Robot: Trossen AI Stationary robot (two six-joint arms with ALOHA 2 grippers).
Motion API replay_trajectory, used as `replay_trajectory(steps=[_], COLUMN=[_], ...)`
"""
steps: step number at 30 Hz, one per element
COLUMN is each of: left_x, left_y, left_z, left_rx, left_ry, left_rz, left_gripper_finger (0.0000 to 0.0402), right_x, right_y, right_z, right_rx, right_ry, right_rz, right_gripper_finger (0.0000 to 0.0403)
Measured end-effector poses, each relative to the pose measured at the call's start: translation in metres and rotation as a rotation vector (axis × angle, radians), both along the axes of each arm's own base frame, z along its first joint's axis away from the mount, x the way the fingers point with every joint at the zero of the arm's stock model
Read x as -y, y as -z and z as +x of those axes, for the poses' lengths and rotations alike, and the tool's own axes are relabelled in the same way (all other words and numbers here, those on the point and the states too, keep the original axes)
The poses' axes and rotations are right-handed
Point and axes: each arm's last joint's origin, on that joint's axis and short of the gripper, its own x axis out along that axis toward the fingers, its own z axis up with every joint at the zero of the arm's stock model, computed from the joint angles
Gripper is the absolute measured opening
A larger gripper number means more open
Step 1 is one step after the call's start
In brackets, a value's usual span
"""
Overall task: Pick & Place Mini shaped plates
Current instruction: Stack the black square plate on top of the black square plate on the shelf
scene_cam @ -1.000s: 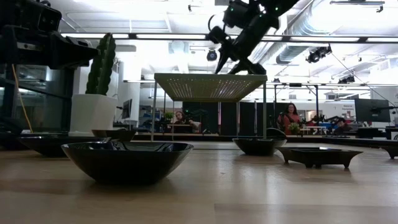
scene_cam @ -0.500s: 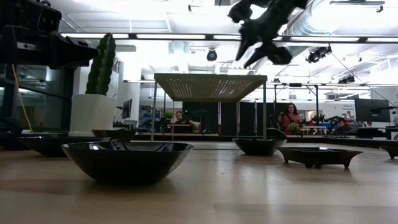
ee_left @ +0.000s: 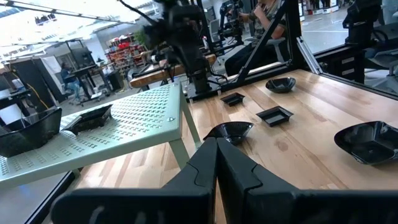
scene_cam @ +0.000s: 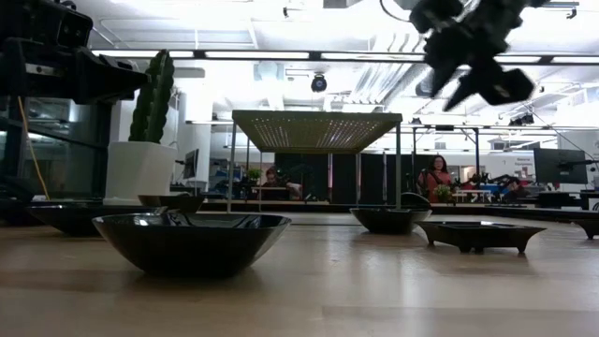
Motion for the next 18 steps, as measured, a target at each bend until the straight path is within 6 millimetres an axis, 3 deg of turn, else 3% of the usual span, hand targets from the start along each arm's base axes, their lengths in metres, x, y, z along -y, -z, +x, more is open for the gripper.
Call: replay_trajectory(steps=[8, 13, 18], left_x=[0.000, 0.000, 0.000], left_y=[0.000, 0.000, 0.000], left_z=[0.000, 0.000, 0.000], left_rx=[0.001, 0.001, 0.001], left_ry=[0.000, 0.000, 0.000], left_rz=[0.000, 0.000, 0.000], left_gripper_finger=[0.0003, 0.0003, 0.0003], right_x=[-0.028, -0.041, -0.043], right_y=[0.031, 0.040, 0.046], right_z=[-0.018, -0.025, -0.039], right_rx=[-0.090, -0.156, -0.316], right_ry=[-0.055, -0.131, -0.082], right_rz=[0.064, 0.076, 0.097], right_gripper_finger=[0.0114, 0.0114, 0.0114])
